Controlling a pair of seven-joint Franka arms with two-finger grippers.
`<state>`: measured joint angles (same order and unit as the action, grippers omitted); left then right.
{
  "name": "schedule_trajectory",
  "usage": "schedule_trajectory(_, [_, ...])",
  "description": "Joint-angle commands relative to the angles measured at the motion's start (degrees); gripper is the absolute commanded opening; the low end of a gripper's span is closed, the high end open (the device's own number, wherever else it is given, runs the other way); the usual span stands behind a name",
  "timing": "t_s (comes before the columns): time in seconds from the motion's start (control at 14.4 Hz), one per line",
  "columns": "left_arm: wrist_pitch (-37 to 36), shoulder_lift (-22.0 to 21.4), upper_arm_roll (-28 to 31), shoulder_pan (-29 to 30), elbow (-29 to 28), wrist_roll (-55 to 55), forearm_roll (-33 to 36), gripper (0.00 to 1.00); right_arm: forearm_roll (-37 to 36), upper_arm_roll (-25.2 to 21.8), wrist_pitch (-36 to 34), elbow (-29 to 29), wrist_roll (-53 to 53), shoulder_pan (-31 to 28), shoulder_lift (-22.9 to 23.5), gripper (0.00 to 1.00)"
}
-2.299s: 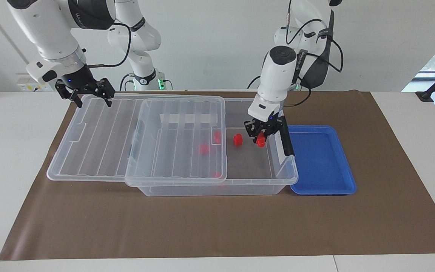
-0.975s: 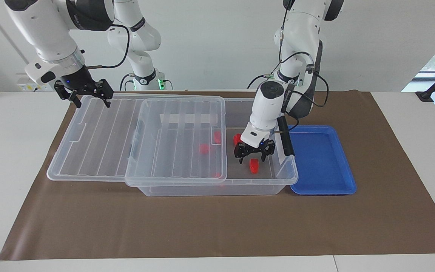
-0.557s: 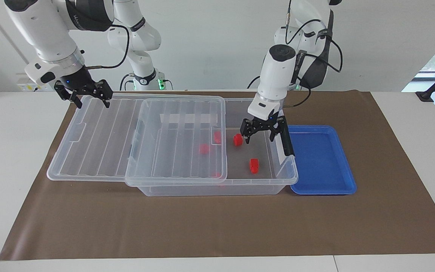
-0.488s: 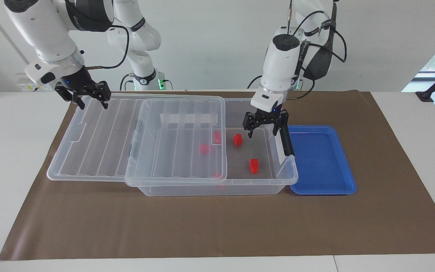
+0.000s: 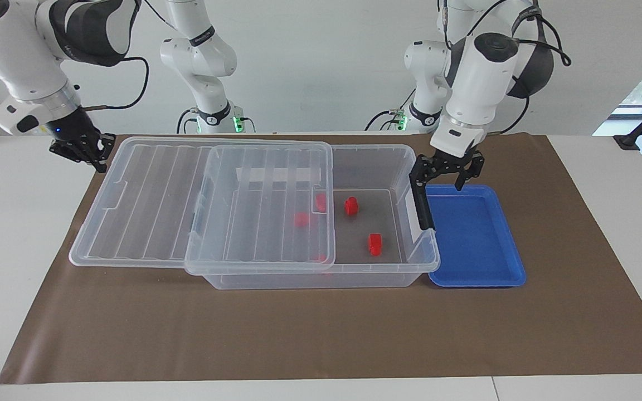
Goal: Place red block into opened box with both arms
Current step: 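Open the left gripper to release the block and withdraw it to rest, then push the clear lid back over the box with the right gripper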
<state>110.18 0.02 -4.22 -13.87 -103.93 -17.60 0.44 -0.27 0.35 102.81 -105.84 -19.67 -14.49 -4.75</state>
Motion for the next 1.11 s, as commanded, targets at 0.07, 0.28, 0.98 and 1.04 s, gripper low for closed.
schedule_trajectory(0.07, [-4.7, -0.2, -0.26, 5.69, 2.85, 9.05, -1.5, 1.0, 0.53, 0.53, 5.36, -2.97, -1.43, -6.24, 1.92, 0.0])
schedule_trajectory(0.28, [-10.4, -0.02, -0.17, 8.68, 6.8, 13.98, -1.5, 1.0, 0.53, 0.53, 6.35, -3.4, 3.2, -6.08, 4.74, 0.0])
schedule_trajectory(0.98, [-23.08, -0.29, 1.23, 11.15, 15.77, 18.91, -3.17, 1.0, 0.44, 0.7, 9.34, -5.87, 6.48, -4.15, 5.36, 0.0])
schedule_trajectory(1.04, [-23.86, -0.2, 1.32, 11.06, 15.86, 18.92, -2.99, 1.0, 0.44, 0.7, 9.25, -5.87, 7.35, -3.44, 5.36, 0.0])
